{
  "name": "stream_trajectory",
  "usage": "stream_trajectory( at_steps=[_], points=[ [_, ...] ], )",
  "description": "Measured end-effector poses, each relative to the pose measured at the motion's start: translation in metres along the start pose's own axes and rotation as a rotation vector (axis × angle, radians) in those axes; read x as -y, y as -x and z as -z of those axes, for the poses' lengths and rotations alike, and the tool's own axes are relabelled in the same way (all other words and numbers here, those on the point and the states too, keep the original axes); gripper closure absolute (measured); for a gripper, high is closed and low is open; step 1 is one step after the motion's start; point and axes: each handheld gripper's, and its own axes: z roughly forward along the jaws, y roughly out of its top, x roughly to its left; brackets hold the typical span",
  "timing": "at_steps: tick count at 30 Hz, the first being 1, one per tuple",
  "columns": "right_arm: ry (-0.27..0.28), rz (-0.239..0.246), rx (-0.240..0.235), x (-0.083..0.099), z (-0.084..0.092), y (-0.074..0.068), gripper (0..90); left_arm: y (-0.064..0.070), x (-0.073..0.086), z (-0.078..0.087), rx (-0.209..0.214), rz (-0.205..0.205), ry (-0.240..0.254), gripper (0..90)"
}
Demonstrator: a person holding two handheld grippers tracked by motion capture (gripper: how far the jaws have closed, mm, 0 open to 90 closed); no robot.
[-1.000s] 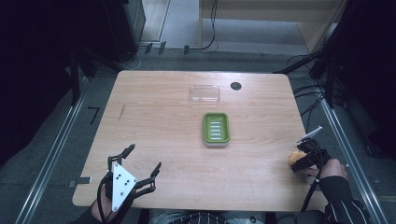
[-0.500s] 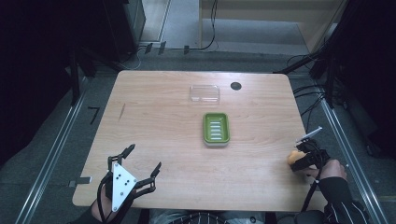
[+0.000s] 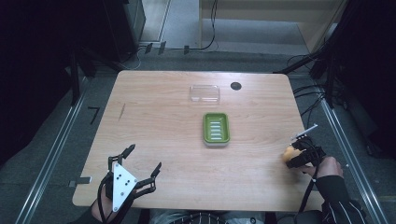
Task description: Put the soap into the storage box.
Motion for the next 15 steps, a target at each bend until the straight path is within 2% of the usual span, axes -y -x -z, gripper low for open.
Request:
stream_trajectory(
  at_steps=[15],
  points=[
    [0.057, 0.076, 0.011, -0.017, 0.010, -0.017, 39.9, -0.001, 0.001, 0.000, 0.000, 0.002, -0.005, 13.5]
  ],
)
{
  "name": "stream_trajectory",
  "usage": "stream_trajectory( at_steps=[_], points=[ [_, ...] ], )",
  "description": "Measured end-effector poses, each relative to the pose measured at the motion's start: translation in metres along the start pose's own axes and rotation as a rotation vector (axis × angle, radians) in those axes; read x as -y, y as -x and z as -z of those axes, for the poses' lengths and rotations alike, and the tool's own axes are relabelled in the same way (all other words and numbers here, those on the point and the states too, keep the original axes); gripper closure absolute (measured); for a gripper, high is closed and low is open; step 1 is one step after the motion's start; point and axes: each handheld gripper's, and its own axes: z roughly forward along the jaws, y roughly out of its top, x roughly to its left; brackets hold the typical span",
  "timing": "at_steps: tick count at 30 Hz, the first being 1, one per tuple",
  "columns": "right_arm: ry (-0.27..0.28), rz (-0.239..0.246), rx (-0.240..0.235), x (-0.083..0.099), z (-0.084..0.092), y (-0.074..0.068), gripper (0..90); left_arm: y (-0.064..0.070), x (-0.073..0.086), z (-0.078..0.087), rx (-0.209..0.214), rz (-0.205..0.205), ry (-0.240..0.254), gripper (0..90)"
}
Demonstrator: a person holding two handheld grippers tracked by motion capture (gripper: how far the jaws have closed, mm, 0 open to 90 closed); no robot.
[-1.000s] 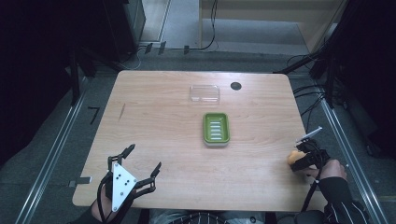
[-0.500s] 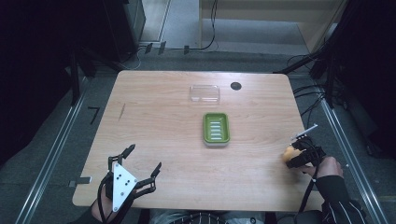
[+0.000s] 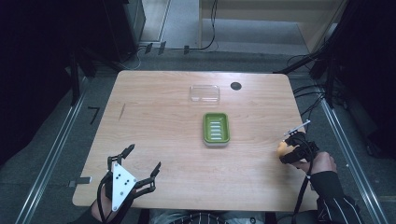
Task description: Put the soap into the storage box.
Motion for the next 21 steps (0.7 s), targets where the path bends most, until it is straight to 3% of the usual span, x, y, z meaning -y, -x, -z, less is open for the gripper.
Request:
stream_trajectory(
  at_steps=[21],
  points=[
    [0.034, 0.065, 0.004, -0.024, 0.008, -0.019, 39.9, 0.000, 0.000, -0.001, 0.003, -0.003, -0.004, 13.5]
  ],
)
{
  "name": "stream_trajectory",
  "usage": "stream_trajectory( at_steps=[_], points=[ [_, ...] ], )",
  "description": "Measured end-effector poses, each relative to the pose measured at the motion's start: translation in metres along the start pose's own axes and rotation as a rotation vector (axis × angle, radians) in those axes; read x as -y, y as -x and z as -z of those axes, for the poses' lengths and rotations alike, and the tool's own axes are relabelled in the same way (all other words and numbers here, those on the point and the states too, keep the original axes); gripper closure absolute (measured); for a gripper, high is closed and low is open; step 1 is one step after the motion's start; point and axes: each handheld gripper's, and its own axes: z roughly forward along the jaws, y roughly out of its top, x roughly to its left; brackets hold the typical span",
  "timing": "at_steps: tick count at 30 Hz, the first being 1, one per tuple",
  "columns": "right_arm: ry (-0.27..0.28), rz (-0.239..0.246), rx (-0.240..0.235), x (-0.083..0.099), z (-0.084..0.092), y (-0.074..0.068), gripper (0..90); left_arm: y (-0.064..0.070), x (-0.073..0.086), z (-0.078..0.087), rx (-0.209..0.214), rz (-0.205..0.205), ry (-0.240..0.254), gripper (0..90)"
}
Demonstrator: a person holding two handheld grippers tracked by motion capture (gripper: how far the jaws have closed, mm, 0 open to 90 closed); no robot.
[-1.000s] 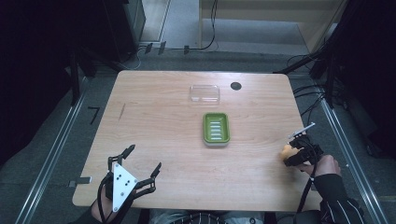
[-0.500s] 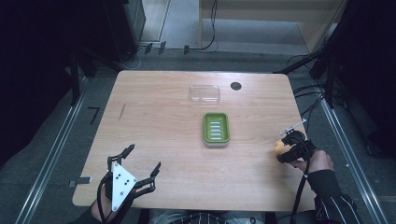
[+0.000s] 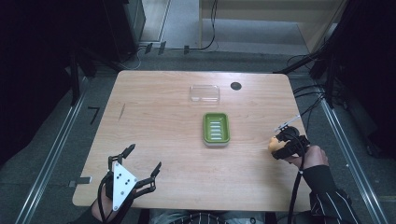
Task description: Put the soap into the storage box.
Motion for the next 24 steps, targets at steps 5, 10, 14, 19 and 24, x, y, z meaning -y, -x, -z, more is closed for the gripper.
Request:
stream_trajectory(
  at_steps=[5, 10, 14, 19, 24],
  points=[
    [0.004, 0.026, 0.002, -0.006, 0.000, -0.003, 39.9, 0.000, 0.000, 0.000, 0.000, 0.004, 0.002, 13.5],
    [0.010, 0.034, 0.004, -0.013, 0.001, -0.007, 39.9, 0.000, 0.000, 0.000, 0.000, 0.004, 0.001, 13.5],
    [0.018, 0.045, -0.001, -0.019, 0.003, -0.009, 39.9, 0.000, 0.000, 0.000, 0.001, 0.003, 0.001, 13.5],
    [0.033, 0.063, -0.002, -0.029, 0.006, -0.014, 39.9, 0.000, 0.000, 0.000, 0.000, 0.003, 0.001, 13.5],
    [0.044, 0.072, -0.002, -0.035, 0.008, -0.017, 39.8, 0.000, 0.000, 0.000, -0.002, 0.008, 0.002, 13.5]
  ],
)
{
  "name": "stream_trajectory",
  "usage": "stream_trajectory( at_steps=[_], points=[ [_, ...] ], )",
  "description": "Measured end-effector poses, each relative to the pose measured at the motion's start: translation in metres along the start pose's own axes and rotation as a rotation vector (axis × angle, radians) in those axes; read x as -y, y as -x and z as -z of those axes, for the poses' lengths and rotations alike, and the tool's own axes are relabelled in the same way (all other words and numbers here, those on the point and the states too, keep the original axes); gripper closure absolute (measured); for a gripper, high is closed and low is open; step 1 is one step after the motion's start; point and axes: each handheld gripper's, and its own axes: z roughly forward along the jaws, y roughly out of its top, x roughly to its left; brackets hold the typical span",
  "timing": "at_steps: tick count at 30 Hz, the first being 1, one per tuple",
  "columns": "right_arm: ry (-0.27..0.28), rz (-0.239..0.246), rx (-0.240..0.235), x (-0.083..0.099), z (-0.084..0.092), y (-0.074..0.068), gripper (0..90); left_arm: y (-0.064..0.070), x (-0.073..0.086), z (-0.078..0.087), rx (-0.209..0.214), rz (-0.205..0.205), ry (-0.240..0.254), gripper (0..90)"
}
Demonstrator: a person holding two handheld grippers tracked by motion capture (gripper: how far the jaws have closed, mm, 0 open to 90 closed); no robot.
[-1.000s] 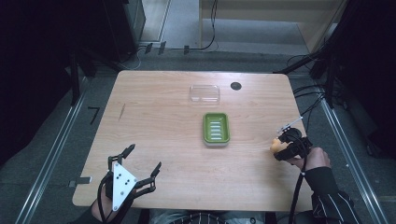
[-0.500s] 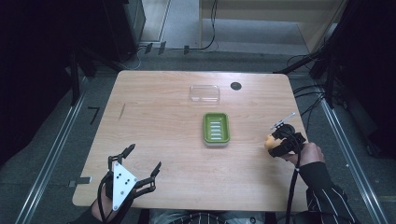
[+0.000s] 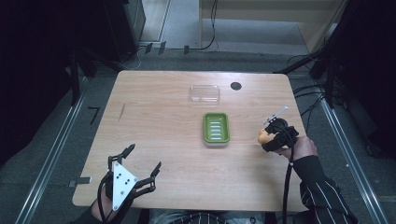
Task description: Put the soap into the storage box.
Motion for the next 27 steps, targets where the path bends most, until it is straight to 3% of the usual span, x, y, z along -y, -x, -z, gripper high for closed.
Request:
stream_trajectory(
  at_steps=[27],
  points=[
    [0.034, 0.083, -0.004, -0.036, 0.003, -0.015, 39.8, 0.000, 0.000, 0.000, 0.002, -0.002, 0.000, 13.5]
  ],
)
